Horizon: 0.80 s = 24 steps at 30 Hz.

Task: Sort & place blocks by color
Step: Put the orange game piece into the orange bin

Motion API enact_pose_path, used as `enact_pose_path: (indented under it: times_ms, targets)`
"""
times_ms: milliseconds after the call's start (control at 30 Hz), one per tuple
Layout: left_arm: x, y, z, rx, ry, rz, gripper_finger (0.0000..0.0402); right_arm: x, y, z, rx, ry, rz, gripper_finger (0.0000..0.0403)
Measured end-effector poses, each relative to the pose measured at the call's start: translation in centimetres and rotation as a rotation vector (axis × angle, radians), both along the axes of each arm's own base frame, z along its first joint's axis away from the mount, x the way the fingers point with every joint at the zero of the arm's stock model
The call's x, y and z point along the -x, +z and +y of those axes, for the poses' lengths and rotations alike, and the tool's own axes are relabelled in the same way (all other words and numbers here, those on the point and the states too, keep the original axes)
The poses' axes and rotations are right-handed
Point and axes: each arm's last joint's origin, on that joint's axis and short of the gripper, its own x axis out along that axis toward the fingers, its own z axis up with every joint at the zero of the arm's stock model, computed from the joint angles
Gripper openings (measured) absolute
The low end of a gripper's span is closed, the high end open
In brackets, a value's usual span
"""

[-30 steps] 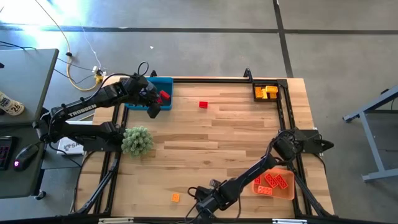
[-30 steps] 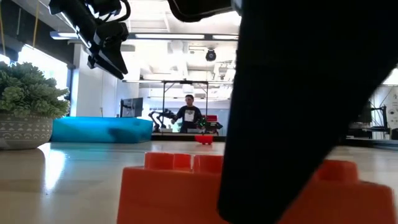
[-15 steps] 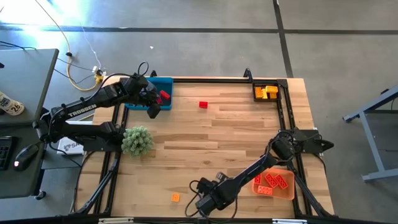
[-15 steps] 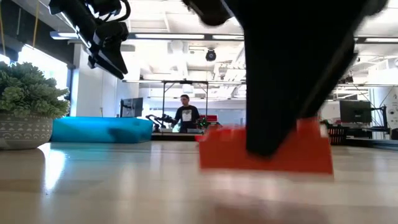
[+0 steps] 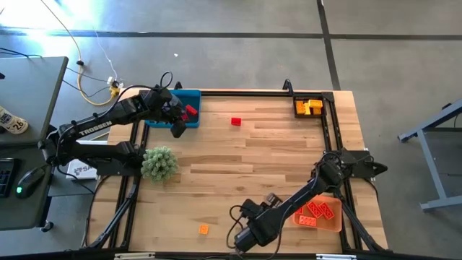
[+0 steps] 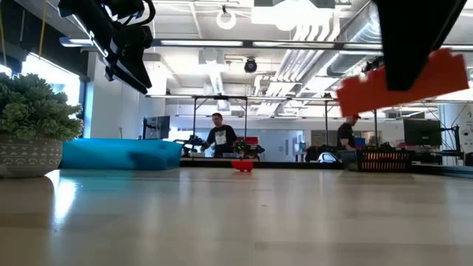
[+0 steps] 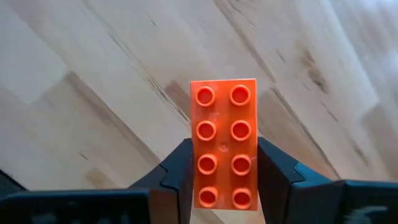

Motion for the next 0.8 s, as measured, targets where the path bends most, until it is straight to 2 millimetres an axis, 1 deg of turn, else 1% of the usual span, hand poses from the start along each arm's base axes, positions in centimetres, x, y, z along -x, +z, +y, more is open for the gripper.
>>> enact_pose_path:
  times_ms: [100, 233, 333, 433, 567, 800]
  targets:
    - [0.0, 0.0, 0.0, 0.000, 0.000, 0.000, 0.0184, 0.4, 0.7, -0.1, 0.018, 0.003, 0.029, 0.0106]
    - [0.0, 0.0, 0.0, 0.001, -0.001, -0.001, 0.0184, 0.5, 1.0, 0.0, 0.011, 0.036, 0.021, 0.0106]
    - [0.0, 0.0, 0.0, 0.001, -0.002, -0.002, 0.0184, 0.7, 0.6, 0.0, 0.014, 0.060, 0.047, 0.0106]
    - [0.0, 0.0, 0.0, 0.008, -0.009, -0.009, 0.0184, 1.4, 0.3, 0.2, 0.017, 0.079, 0.075, 0.0106]
    - [-0.1, 0.0, -0.1, 0.029, -0.018, -0.025, 0.0184, 3.2, 0.7, 0.0, 0.023, 0.084, 0.107, 0.0106]
    - [-0.6, 0.3, -0.3, 0.064, -0.027, -0.099, 0.0184, 8.0, 2.4, -1.8, 0.059, 0.026, 0.123, 0.0106]
